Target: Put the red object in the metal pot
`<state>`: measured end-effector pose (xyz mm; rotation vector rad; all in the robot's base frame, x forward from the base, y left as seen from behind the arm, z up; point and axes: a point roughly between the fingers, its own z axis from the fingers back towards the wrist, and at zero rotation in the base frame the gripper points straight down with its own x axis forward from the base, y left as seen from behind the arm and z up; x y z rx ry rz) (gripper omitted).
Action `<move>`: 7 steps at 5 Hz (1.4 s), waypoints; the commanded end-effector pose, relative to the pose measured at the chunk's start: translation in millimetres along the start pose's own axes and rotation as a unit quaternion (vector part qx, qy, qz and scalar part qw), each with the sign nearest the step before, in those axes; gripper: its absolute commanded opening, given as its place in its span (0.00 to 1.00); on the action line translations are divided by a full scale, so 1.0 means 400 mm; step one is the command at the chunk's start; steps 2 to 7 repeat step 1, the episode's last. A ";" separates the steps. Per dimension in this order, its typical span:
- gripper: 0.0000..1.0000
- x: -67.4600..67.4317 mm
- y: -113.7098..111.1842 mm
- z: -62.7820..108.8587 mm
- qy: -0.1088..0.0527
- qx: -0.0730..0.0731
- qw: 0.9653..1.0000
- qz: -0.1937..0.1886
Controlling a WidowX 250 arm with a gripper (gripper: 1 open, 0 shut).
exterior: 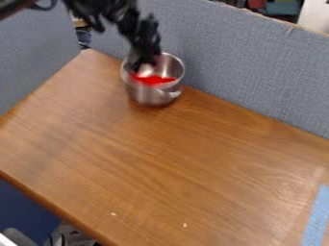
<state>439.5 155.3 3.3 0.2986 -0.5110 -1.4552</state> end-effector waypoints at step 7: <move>0.00 -0.075 0.046 0.015 -0.008 0.031 0.999 -0.037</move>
